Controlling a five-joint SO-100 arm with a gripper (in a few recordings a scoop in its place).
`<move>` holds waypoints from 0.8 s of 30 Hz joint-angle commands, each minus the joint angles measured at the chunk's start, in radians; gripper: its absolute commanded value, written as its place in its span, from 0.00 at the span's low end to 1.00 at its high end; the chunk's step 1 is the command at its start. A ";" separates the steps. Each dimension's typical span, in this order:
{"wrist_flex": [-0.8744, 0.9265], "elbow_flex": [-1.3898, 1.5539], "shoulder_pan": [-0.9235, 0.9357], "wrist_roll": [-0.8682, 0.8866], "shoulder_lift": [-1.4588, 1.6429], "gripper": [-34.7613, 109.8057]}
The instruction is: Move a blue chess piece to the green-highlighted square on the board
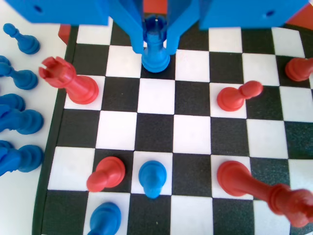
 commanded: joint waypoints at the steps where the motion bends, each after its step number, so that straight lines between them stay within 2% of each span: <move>1: 0.008 -0.003 -0.009 -0.012 0.048 0.25; 10: 0.003 -0.008 -0.003 -0.026 0.049 0.33; 24: 0.052 -0.018 0.012 -0.035 0.160 0.36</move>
